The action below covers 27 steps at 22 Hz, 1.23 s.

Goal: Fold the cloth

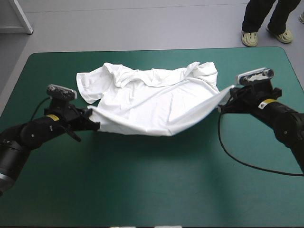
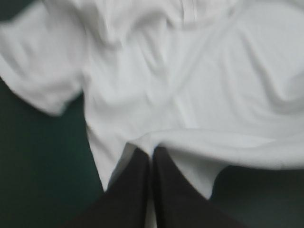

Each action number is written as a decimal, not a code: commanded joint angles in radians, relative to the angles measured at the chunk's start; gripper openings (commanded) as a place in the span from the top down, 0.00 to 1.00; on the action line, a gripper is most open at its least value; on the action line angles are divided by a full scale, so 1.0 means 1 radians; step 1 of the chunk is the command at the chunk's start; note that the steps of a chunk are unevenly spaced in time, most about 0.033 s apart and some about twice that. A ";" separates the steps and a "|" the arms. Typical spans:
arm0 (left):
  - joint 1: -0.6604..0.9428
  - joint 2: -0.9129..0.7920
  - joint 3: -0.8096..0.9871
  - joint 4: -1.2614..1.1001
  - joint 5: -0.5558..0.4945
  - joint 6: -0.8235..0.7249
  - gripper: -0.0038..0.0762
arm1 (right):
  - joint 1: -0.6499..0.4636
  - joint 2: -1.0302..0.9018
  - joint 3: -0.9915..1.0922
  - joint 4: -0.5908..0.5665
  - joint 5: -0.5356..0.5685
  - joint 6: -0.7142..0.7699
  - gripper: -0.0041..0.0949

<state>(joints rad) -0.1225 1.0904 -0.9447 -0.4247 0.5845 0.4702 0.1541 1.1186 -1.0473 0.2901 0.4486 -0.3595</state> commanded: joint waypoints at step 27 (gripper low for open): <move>-0.004 0.396 -1.299 0.062 -0.442 0.270 0.93 | 0.000 0.350 -1.214 -0.010 -0.331 -0.221 0.98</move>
<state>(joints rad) -0.1225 1.4543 -2.2256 -0.3540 0.1976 0.7444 0.1541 1.4271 -2.2443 0.2822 0.1798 -0.5724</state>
